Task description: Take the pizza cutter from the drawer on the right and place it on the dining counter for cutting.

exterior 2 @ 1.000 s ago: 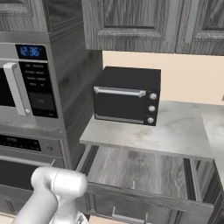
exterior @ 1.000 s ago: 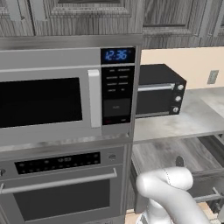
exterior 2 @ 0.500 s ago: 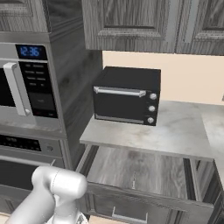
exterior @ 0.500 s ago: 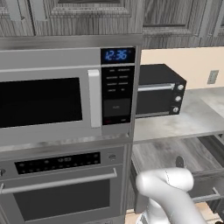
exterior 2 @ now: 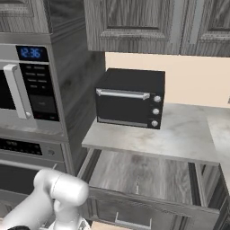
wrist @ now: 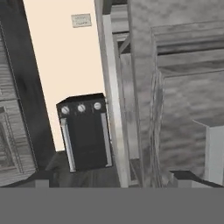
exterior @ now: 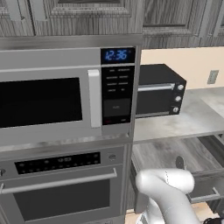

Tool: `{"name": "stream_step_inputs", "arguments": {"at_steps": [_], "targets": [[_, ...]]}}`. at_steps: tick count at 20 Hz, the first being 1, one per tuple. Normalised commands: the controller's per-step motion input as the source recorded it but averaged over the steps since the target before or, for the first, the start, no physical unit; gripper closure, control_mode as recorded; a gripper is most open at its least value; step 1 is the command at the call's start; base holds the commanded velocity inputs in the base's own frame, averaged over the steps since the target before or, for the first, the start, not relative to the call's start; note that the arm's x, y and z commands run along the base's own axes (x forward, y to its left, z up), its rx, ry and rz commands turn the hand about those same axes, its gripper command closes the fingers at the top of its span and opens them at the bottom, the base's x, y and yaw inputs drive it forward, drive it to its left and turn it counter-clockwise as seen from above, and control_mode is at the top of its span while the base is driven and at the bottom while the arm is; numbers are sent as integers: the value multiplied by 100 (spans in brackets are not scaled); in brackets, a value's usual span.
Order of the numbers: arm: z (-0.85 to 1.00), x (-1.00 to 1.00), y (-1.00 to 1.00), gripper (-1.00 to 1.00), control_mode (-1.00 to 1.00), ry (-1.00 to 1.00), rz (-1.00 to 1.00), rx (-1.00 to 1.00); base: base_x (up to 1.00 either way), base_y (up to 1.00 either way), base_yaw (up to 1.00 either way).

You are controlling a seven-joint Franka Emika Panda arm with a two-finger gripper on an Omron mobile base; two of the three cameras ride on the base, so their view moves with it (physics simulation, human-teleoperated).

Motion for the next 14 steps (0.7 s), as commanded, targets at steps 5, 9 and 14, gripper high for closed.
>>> {"name": "stream_step_inputs", "arguments": {"at_steps": [5,9,14], "targets": [[100,10,5,-100,-100,6,1,-1,0,0,0],[100,36,9,-100,-100,11,4,0,0,0,0],[84,57,17,-100,-100,22,5,-2,0,0,0]]}}
